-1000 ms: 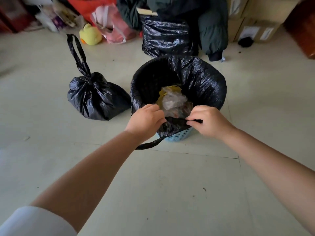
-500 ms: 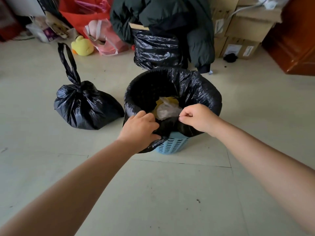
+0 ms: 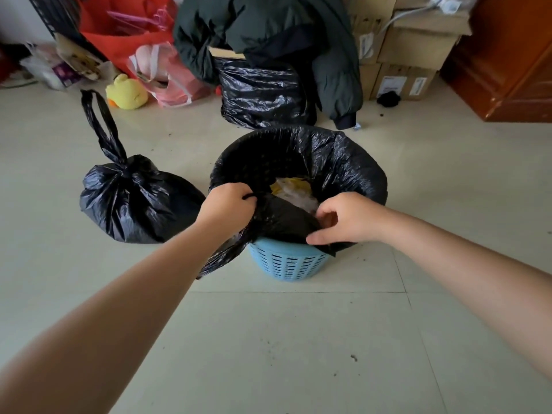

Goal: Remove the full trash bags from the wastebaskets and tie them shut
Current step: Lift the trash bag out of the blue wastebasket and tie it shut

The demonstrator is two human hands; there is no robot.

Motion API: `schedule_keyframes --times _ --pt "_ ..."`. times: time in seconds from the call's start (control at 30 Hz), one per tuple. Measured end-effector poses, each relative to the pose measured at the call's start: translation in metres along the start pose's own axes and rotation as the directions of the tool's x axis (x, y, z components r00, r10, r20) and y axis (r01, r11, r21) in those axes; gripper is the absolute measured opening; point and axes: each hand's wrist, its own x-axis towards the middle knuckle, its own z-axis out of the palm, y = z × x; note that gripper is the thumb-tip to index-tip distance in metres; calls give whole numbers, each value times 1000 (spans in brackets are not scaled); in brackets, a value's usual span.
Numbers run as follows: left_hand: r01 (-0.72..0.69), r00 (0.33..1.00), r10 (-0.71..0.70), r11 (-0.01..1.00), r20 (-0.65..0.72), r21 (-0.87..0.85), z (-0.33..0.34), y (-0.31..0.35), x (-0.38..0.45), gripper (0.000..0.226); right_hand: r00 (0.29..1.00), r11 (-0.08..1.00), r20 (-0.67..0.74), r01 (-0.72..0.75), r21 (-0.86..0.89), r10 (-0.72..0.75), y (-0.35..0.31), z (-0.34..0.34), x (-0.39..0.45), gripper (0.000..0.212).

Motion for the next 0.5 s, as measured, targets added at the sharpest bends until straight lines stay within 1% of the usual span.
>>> schedule_keyframes --times 0.07,0.1,0.17,0.2,0.23,0.3,0.33,0.4,0.43,0.5 --pt "76 997 -76 996 -5 -49 3 2 3 24 999 986 -23 24 -164 -28 3 3 -9 33" --pt "86 996 -86 995 0 -49 4 4 2 27 996 972 -59 45 -231 -61 3 7 -14 31" --pt "38 999 -38 999 35 -1 5 8 -3 24 976 946 -166 84 -312 -141 3 17 -23 34" --pt "-10 999 9 1000 48 17 6 11 -8 23 962 950 -225 82 -301 -155 3 20 -27 35" --pt "-79 996 78 997 51 25 6 13 -13 26 952 965 -274 62 -254 -134 4 22 -28 34" --pt "-221 974 218 975 56 36 5 18 -22 36 940 995 -336 19 -100 -51 8 21 -25 30" --pt "-261 963 257 964 78 54 4 19 -25 38 938 1000 -347 0 -23 -8 10 19 -21 29" --pt "-301 949 281 942 139 147 5 19 -27 41 928 997 -368 -25 74 51 12 14 -12 28" --pt "-305 949 281 932 141 195 6 20 -26 38 920 995 -386 -39 95 73 14 12 -8 29" --pt "-256 967 249 941 60 222 7 23 -22 30 903 995 -422 -50 88 83 17 9 1 30"
